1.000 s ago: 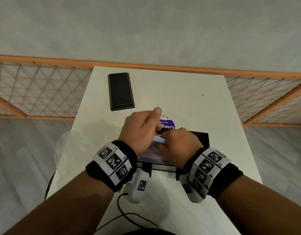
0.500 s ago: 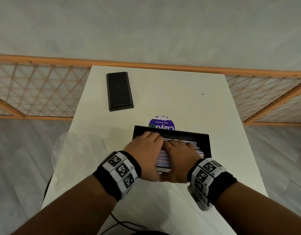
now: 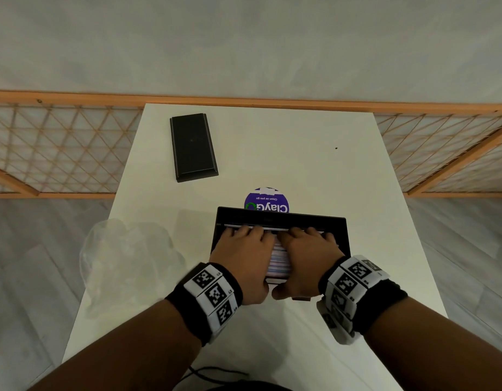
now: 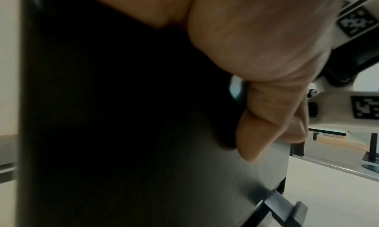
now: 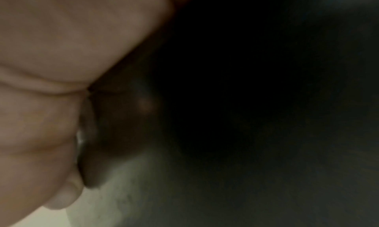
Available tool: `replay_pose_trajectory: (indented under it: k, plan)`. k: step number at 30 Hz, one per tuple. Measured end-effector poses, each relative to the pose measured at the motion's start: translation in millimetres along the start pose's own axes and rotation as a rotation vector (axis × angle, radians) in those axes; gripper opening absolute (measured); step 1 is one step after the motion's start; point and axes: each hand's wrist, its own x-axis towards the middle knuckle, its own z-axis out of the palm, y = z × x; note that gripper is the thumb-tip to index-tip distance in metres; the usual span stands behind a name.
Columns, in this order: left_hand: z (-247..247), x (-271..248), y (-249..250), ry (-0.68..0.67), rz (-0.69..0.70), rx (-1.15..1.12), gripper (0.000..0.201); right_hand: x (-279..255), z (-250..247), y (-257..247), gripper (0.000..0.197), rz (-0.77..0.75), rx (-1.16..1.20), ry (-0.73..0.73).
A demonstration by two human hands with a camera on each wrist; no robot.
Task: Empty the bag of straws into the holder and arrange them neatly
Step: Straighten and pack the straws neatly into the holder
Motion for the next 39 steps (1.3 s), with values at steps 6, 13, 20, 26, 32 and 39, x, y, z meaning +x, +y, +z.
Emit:
replay_pose_trajectory:
  k: [6,13,20,26,32,39]
  plan:
    - [-0.1,9.2,-0.2,-0.125,-0.032,-0.067,0.086,4.2,-1.9,3.3,0.091,-0.047,0.067,-0.013]
    - [-0.1,8.3,-0.1,-0.117,-0.038,-0.065,0.081,3.0,2.1,2.7,0.096,-0.004,0.035,0.021]
    - [3.8,-4.6,9.5,-0.019,-0.013,0.022,0.086,-1.4,-1.6,1.2,0.091,-0.036,0.073,0.029]
    - [8.2,-13.2,1.2,-0.007,-0.093,0.089,0.087,-18.1,5.7,2.0,0.09,0.095,-0.116,0.015]
    - [-1.3,-3.7,4.6,-0.103,0.027,-0.008,0.081,-17.4,3.9,-16.6,0.079,-0.06,-0.022,0.003]
    - [-6.8,6.0,-5.0,-0.244,0.029,-0.037,0.073,-15.6,-7.6,-10.9,0.054,-0.029,0.056,-0.059]
